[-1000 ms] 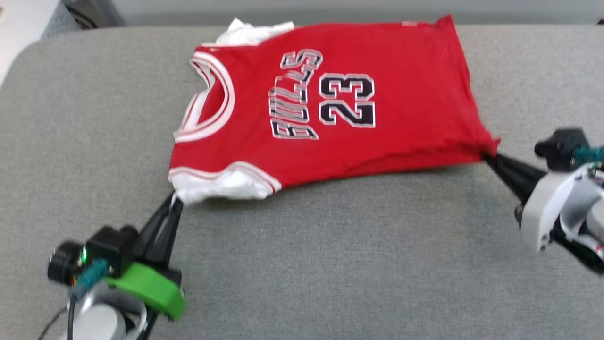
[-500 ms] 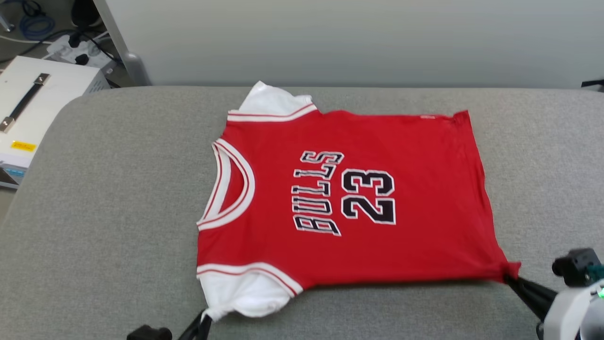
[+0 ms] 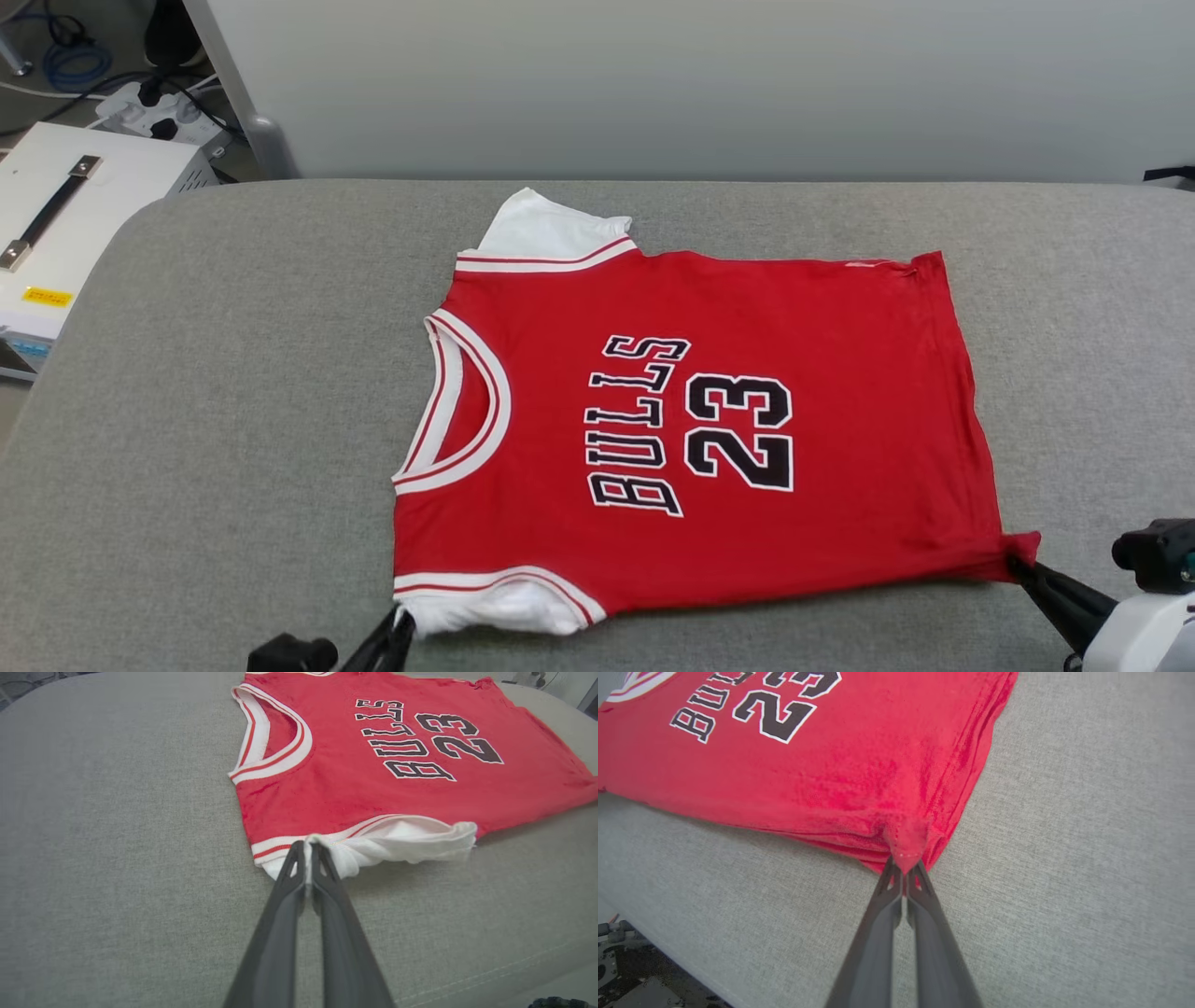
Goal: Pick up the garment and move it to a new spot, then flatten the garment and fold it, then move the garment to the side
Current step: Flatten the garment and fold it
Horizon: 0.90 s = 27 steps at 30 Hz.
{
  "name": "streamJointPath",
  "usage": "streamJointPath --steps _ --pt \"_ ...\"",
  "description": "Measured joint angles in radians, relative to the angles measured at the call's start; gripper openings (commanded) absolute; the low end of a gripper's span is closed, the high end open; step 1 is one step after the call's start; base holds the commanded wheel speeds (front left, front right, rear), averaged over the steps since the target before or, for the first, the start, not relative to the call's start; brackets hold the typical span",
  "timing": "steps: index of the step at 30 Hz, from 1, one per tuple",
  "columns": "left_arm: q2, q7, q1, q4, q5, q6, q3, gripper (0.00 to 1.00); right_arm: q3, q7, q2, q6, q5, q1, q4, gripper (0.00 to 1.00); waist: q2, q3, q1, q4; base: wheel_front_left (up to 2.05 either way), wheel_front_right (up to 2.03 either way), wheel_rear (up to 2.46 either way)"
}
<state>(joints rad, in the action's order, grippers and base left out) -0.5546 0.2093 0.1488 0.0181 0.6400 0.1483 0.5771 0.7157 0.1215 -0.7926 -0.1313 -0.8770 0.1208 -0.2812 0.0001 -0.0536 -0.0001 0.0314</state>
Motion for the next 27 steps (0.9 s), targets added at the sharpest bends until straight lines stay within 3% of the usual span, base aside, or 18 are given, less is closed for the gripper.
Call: streamJointPath --steps 3,11,21,27 --pt "-0.012 0.003 -0.063 0.002 -0.022 -0.009 -0.016 0.0 -0.066 -0.018 0.029 0.0 0.015 -0.001 0.021 0.0 0.0 -0.005 0.0 -0.005 0.0 0.0 0.0" --pt "-0.043 -0.037 -0.263 0.034 -0.072 -0.087 -0.005 0.0 -0.191 -0.089 0.066 0.0 0.07 0.0 0.069 0.0 0.0 -0.038 0.0 -0.017 0.0 0.0 0.0" --pt "-0.035 -0.078 -0.542 0.23 -0.104 -0.215 0.016 0.0 -0.247 -0.17 0.103 0.0 0.104 0.08 0.106 0.0 0.0 -0.13 0.0001 -0.039 0.0 0.0 0.0" --pt "-0.028 -0.064 -0.653 0.36 -0.106 -0.249 0.025 0.0 -0.25 -0.186 0.12 0.0 0.111 0.164 0.091 0.0 0.0 -0.199 0.0001 -0.057 0.0 0.0 0.0"
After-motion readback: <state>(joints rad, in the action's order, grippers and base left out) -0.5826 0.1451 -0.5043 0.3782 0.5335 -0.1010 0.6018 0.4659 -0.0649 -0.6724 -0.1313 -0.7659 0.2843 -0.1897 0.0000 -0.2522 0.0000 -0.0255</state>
